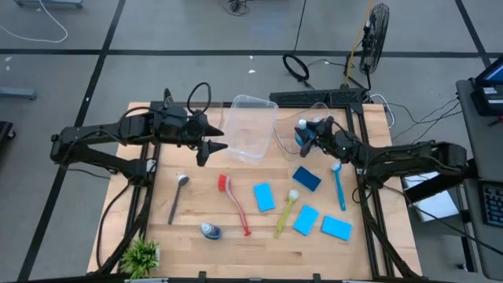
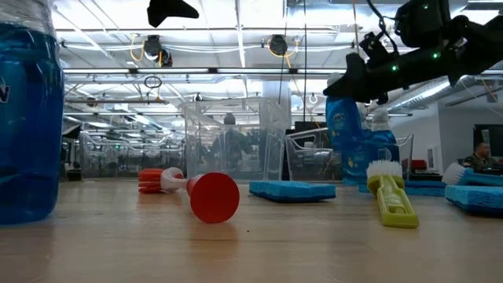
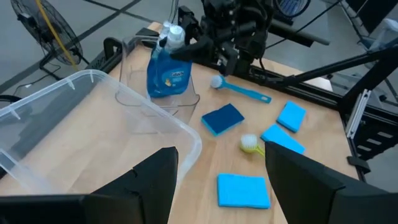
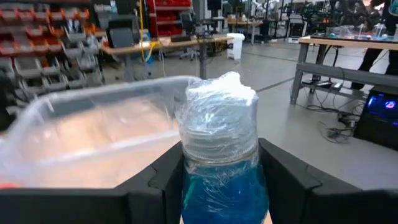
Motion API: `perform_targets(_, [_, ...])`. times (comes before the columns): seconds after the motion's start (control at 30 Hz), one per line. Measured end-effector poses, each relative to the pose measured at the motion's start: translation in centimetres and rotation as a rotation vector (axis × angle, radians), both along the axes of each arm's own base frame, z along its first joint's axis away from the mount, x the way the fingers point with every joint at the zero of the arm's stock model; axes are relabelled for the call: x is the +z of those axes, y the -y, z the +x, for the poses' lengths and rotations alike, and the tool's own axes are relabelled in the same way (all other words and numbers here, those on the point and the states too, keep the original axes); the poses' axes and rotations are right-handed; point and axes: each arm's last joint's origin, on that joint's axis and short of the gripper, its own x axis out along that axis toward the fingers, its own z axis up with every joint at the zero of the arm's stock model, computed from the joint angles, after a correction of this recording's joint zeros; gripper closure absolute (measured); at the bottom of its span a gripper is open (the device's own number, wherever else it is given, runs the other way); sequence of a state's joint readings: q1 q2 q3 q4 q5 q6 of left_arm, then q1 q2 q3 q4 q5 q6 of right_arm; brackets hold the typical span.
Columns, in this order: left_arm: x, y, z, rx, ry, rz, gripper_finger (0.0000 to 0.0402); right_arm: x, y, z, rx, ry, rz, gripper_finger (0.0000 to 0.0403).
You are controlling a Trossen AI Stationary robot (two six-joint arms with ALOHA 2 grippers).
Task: Pick & Place Kitchen Sink Supplies
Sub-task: Put the blue dish soap into the right transparent bin
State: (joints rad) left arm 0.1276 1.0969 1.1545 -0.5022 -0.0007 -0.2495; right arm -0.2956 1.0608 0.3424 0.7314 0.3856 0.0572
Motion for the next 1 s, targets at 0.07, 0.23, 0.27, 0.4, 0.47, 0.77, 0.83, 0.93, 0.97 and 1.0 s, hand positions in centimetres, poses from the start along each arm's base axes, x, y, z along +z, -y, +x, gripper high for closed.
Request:
perform_targets(0.07, [0.0, 0.0, 0.0, 0.003, 0.001, -0.007, 0.0158, -0.3, 0.1, 0.2, 0.010, -0.027, -0.015, 0.0247])
perform_targets(0.23, [0.0, 0.0, 0.0, 0.008, 0.001, -0.017, 0.0158, -0.7, 0.6, 0.5, 0.000, -0.039, -0.026, 0.0245])
perform_targets(0.27, [0.0, 0.0, 0.0, 0.008, 0.001, -0.017, 0.0158, -0.9, 0.8, 0.6, -0.004, -0.041, -0.027, 0.0245])
perform_targets(0.4, [0.0, 0.0, 0.0, 0.007, 0.000, -0.017, 0.0158, -1.5, 1.2, 0.9, -0.019, -0.057, -0.021, 0.0247])
perform_targets(0.47, [0.0, 0.0, 0.0, 0.007, -0.001, -0.017, 0.0158, -1.7, 1.4, 1.0, -0.025, -0.057, -0.021, 0.0245])
perform_targets(0.77, [0.0, 0.0, 0.0, 0.006, -0.002, -0.010, 0.0158, -2.6, 1.9, 1.2, -0.046, -0.094, -0.008, 0.0244])
perform_targets(0.83, [0.0, -0.1, 0.0, 0.006, -0.002, -0.008, 0.0158, -2.8, 2.0, 1.2, -0.045, -0.099, -0.006, 0.0241])
perform_targets(0.93, [0.0, -0.1, 0.0, 0.007, -0.002, -0.007, 0.0158, -3.1, 2.0, 1.4, -0.045, -0.116, 0.001, 0.0239])
perform_targets(0.97, [0.0, -0.1, 0.0, 0.007, -0.002, -0.007, 0.0158, -3.3, 2.0, 1.4, -0.045, -0.120, 0.006, 0.0239])
perform_targets(1.0, [0.0, -0.1, 0.0, 0.007, -0.002, -0.007, 0.0158, -3.4, 2.0, 1.4, -0.046, -0.123, 0.012, 0.0239])
